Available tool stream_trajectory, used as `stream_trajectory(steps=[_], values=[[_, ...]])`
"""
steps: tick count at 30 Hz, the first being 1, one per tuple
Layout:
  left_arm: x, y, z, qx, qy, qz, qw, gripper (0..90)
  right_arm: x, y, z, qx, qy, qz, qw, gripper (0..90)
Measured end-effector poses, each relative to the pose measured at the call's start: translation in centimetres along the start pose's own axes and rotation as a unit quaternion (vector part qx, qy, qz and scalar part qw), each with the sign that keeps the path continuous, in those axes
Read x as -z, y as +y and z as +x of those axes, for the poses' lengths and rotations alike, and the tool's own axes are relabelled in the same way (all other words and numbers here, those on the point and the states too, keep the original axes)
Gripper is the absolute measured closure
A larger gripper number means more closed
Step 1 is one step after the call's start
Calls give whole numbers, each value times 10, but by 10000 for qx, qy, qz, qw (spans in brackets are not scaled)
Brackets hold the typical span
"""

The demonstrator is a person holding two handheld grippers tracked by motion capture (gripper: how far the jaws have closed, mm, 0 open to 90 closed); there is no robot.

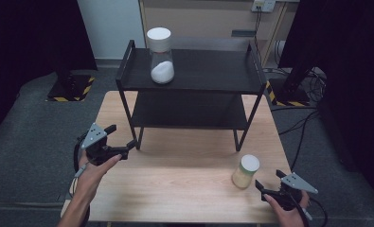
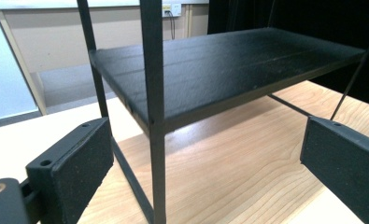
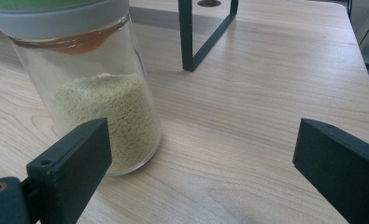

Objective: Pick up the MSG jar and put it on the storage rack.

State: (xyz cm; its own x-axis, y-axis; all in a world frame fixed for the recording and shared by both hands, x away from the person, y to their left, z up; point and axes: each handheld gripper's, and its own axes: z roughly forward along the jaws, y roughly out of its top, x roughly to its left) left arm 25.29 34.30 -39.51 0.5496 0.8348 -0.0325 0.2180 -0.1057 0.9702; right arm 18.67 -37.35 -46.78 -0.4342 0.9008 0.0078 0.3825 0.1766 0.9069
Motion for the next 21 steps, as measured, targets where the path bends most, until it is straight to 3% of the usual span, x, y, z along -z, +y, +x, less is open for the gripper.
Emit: stream_trajectory(steps=[3, 21], values=[[-2, -13, -1, 50, 40, 18, 10000, 16, 0, 0, 0, 4, 0, 3, 10000, 49], [-3, -54, -14, 294, 167, 169, 9993, 20, -2, 1, 1, 29, 53, 11, 10000, 49]])
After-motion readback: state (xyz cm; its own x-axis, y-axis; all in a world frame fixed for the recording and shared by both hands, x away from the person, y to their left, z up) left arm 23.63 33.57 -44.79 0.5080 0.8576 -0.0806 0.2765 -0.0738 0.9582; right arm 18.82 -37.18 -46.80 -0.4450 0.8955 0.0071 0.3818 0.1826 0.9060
